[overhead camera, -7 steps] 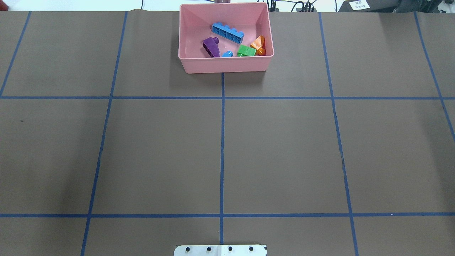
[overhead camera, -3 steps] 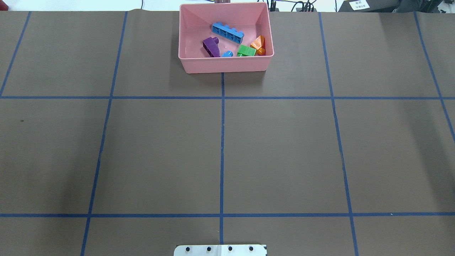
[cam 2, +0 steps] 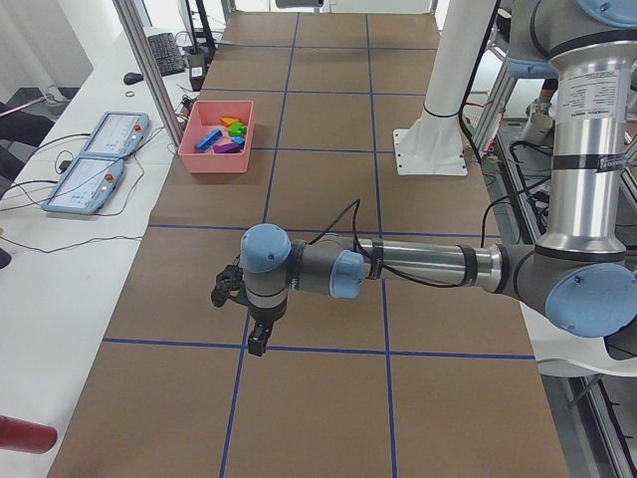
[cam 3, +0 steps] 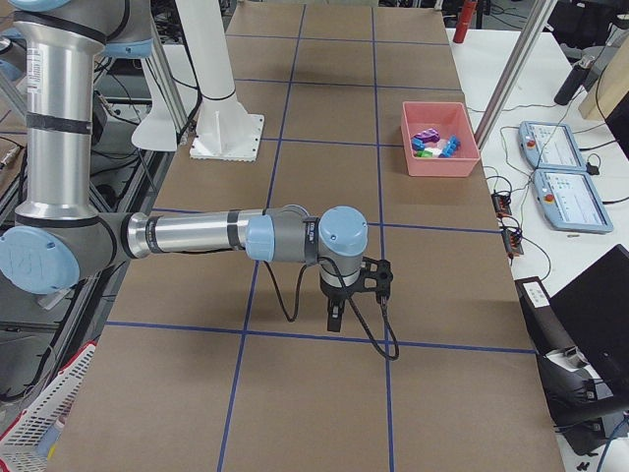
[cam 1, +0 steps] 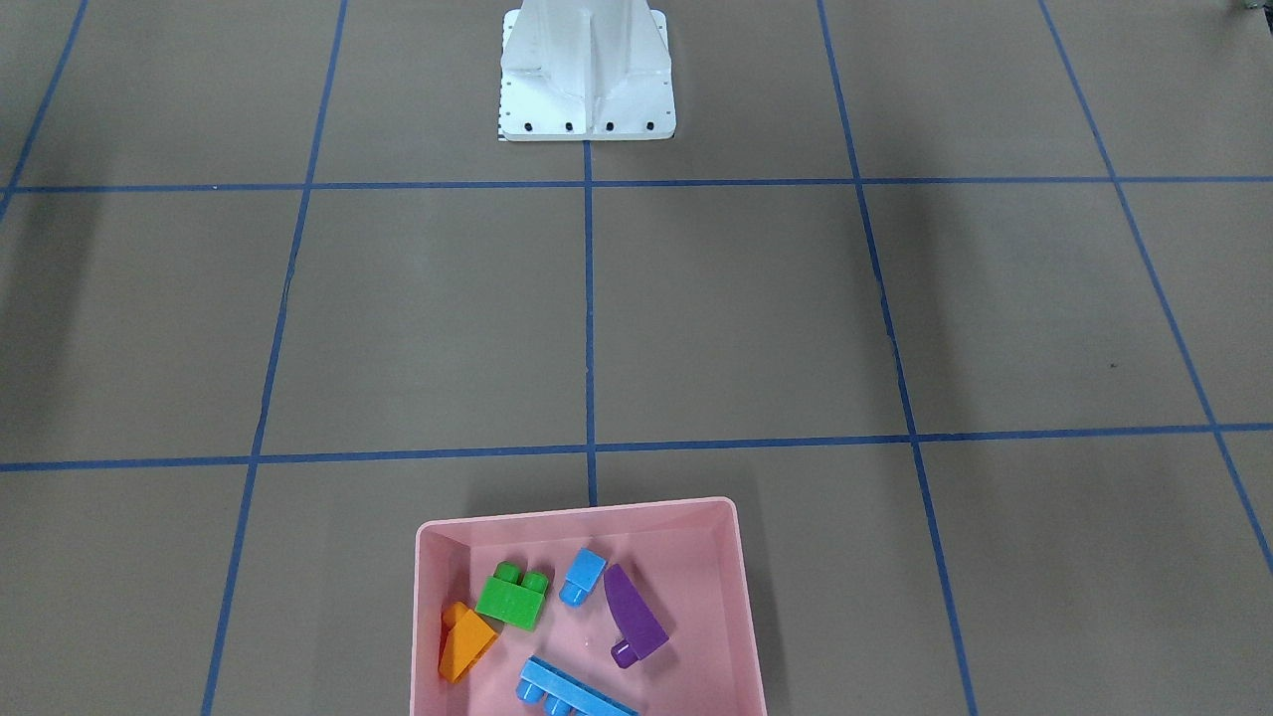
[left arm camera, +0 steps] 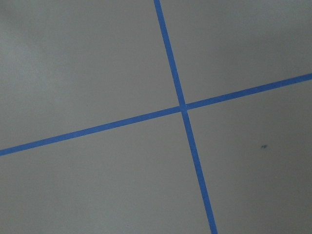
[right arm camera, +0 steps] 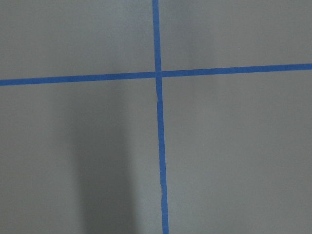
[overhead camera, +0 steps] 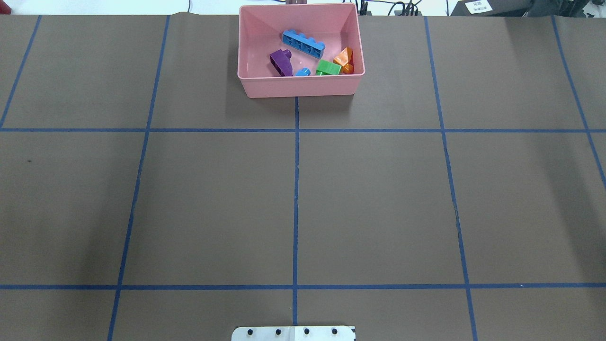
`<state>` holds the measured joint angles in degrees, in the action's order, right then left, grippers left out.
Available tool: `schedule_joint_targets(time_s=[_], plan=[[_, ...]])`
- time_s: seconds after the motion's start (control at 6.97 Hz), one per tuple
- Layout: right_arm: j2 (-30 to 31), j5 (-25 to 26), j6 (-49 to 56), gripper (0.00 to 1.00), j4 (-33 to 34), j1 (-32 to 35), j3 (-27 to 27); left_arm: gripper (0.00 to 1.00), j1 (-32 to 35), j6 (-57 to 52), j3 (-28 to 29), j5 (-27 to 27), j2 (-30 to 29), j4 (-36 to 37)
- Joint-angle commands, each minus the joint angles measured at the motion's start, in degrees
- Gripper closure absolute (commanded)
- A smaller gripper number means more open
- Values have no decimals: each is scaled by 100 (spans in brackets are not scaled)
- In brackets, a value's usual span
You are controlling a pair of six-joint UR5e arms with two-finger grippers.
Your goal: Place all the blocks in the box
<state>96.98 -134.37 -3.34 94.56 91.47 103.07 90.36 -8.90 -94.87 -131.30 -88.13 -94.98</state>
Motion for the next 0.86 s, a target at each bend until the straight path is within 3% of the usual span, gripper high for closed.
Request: schedule_joint_targets(time_s=[0.0, 0.72], plan=[[58, -36, -53, 0, -368, 2, 20, 0, 0, -6, -5, -1, -11, -12], [58, -28, -53, 0, -315, 20, 20, 0, -1, 3, 57, 8, -47, -3]])
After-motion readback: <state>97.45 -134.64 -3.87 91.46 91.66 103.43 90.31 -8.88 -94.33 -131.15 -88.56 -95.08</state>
